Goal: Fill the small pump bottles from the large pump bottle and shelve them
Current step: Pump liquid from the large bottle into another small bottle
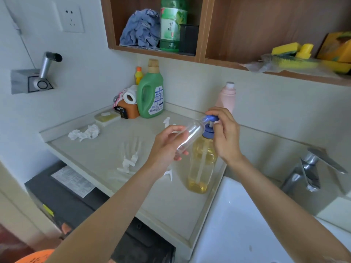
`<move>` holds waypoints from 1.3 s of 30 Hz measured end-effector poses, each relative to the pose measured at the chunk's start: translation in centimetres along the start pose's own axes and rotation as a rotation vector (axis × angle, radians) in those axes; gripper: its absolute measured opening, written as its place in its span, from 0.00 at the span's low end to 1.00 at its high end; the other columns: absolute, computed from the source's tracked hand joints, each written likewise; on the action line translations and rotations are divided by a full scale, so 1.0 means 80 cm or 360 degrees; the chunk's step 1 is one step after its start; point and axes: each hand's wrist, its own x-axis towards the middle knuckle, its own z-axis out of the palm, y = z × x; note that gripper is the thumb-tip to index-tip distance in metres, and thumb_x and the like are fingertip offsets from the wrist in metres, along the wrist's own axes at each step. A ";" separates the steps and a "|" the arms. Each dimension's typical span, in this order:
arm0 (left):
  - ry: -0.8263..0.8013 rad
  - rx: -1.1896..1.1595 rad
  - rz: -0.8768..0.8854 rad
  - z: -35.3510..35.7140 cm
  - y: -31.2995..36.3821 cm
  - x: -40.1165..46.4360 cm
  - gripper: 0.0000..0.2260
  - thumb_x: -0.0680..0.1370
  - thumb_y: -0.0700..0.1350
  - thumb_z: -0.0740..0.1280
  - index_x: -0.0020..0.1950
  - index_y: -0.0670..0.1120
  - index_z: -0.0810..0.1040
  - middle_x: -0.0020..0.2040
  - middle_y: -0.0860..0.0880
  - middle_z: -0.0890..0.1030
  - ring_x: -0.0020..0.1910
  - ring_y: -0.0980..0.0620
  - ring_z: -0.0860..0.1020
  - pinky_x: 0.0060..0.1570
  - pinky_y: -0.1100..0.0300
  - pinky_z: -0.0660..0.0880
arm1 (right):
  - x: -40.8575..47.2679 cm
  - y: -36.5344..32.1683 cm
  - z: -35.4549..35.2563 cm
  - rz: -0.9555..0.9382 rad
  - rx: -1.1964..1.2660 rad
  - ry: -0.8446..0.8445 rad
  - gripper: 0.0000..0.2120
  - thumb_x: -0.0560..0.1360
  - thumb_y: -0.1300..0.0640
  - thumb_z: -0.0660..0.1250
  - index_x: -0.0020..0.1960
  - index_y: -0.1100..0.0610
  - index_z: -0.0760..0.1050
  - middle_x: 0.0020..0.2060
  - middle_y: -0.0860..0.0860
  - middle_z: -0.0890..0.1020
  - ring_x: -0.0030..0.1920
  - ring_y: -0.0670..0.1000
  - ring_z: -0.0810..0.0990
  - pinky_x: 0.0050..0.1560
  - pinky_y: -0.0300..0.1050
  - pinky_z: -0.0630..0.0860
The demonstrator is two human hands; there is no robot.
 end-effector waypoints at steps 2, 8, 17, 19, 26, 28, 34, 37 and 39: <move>-0.0005 -0.0113 -0.0048 0.003 -0.001 -0.001 0.04 0.76 0.45 0.69 0.50 0.49 0.78 0.41 0.54 0.82 0.27 0.51 0.76 0.27 0.63 0.68 | -0.004 0.000 0.002 0.0013 -0.0008 -0.0008 0.18 0.71 0.65 0.52 0.52 0.66 0.78 0.52 0.53 0.79 0.55 0.55 0.78 0.60 0.41 0.72; -0.0039 -0.0239 -0.0111 0.010 -0.007 -0.001 0.04 0.78 0.44 0.65 0.52 0.46 0.76 0.35 0.55 0.81 0.25 0.52 0.72 0.25 0.64 0.65 | -0.023 0.002 0.010 0.0041 0.0033 0.0104 0.19 0.72 0.63 0.54 0.56 0.67 0.77 0.56 0.57 0.77 0.60 0.54 0.75 0.63 0.37 0.68; -0.0033 -0.0285 -0.0220 0.005 -0.015 0.004 0.06 0.79 0.45 0.62 0.51 0.43 0.76 0.42 0.43 0.77 0.23 0.51 0.69 0.22 0.66 0.61 | -0.032 0.013 0.024 -0.0056 -0.0022 0.0228 0.19 0.67 0.66 0.53 0.51 0.68 0.79 0.51 0.51 0.77 0.54 0.54 0.77 0.58 0.40 0.72; -0.0024 -0.0277 -0.0252 0.006 -0.013 0.002 0.08 0.79 0.46 0.62 0.52 0.43 0.76 0.44 0.42 0.78 0.23 0.51 0.70 0.23 0.66 0.62 | -0.032 0.009 0.024 -0.0035 -0.0039 0.0218 0.19 0.68 0.66 0.54 0.51 0.67 0.79 0.51 0.52 0.77 0.53 0.56 0.78 0.58 0.40 0.72; -0.0098 -0.0202 -0.0274 0.004 -0.001 0.004 0.06 0.79 0.47 0.62 0.51 0.46 0.76 0.45 0.43 0.77 0.24 0.53 0.71 0.23 0.65 0.63 | -0.011 0.002 0.004 -0.0007 -0.0049 0.0077 0.17 0.75 0.62 0.54 0.53 0.66 0.80 0.52 0.55 0.80 0.55 0.56 0.78 0.59 0.41 0.72; -0.0103 -0.0195 -0.0231 0.004 -0.002 0.004 0.05 0.79 0.45 0.62 0.51 0.46 0.75 0.43 0.43 0.77 0.24 0.53 0.71 0.23 0.66 0.63 | -0.006 0.004 0.000 0.0015 -0.0019 0.0079 0.18 0.75 0.62 0.54 0.52 0.65 0.81 0.51 0.54 0.80 0.54 0.56 0.79 0.58 0.45 0.74; -0.0041 -0.0212 -0.0195 0.005 -0.010 0.006 0.16 0.71 0.45 0.69 0.57 0.42 0.75 0.41 0.44 0.78 0.25 0.51 0.72 0.24 0.66 0.64 | -0.016 0.009 0.014 0.0016 -0.0010 0.0194 0.17 0.71 0.65 0.53 0.49 0.66 0.80 0.48 0.58 0.80 0.51 0.49 0.76 0.55 0.36 0.71; 0.0010 -0.0213 -0.0204 0.004 -0.012 0.004 0.20 0.66 0.46 0.69 0.56 0.41 0.77 0.39 0.46 0.77 0.26 0.50 0.71 0.23 0.66 0.65 | -0.023 0.012 0.021 0.0001 -0.0056 0.0216 0.17 0.69 0.65 0.53 0.46 0.66 0.80 0.43 0.53 0.78 0.48 0.43 0.72 0.53 0.29 0.67; 0.0016 -0.0191 -0.0205 0.004 -0.012 0.002 0.18 0.67 0.45 0.70 0.56 0.41 0.77 0.39 0.45 0.77 0.26 0.50 0.71 0.24 0.66 0.66 | -0.025 0.012 0.020 -0.0001 -0.0082 0.0214 0.17 0.68 0.65 0.53 0.45 0.66 0.80 0.42 0.52 0.77 0.47 0.42 0.71 0.52 0.27 0.65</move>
